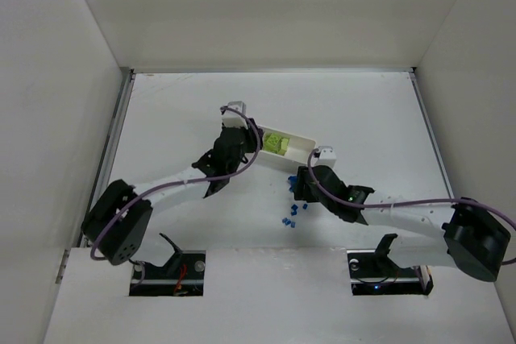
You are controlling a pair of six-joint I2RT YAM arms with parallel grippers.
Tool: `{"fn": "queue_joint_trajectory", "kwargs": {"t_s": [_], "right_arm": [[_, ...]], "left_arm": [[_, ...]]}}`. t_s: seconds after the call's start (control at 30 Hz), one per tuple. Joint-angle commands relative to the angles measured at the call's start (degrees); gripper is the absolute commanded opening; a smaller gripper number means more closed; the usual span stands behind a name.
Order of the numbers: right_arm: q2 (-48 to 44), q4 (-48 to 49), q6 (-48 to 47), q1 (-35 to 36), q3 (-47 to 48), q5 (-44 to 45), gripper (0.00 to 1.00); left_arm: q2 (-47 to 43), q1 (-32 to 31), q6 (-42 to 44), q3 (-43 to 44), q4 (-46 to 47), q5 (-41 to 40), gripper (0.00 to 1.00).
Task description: Sort the legos into containers by color
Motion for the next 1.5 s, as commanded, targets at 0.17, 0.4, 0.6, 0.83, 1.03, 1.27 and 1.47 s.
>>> {"fn": "queue_joint_trajectory", "kwargs": {"t_s": [0.17,0.4,0.6,0.83,1.03,1.27,1.47], "right_arm": [[5.9,0.9,-5.3,-0.7,7.2,-0.5,0.65],[10.4,-1.3,-6.9,-2.5,9.5,-1.4,0.66],[15.5,-1.1,-6.9,-2.7,10.6,-1.8,0.65],[17.6,2.8,-7.7,-2.7,10.7,0.7,0.58],[18.2,3.0,-8.3,-2.7,11.3,0.8,0.46],[13.5,2.6,-7.8,-2.2,10.0,1.5,0.4],[11.6,3.0,-8.1,-2.1,9.5,0.6,0.4]], "left_arm": [[-13.3,-9.2,-6.9,-12.6,-3.8,-0.4,0.39],[-17.8,-10.8,-11.3,-18.2,-4.3,-0.2,0.41],[-19.6,-10.1,-12.5,-20.9,-3.1,0.4,0.42],[-19.7,-11.6,-13.5,-22.4,-2.5,2.3,0.43],[-18.6,-13.3,-13.5,-22.7,-2.6,3.2,0.43],[-17.2,-15.2,-13.9,-22.3,-2.5,3.0,0.44],[-15.8,-16.1,-13.9,-21.8,-2.4,2.7,0.44]]}}
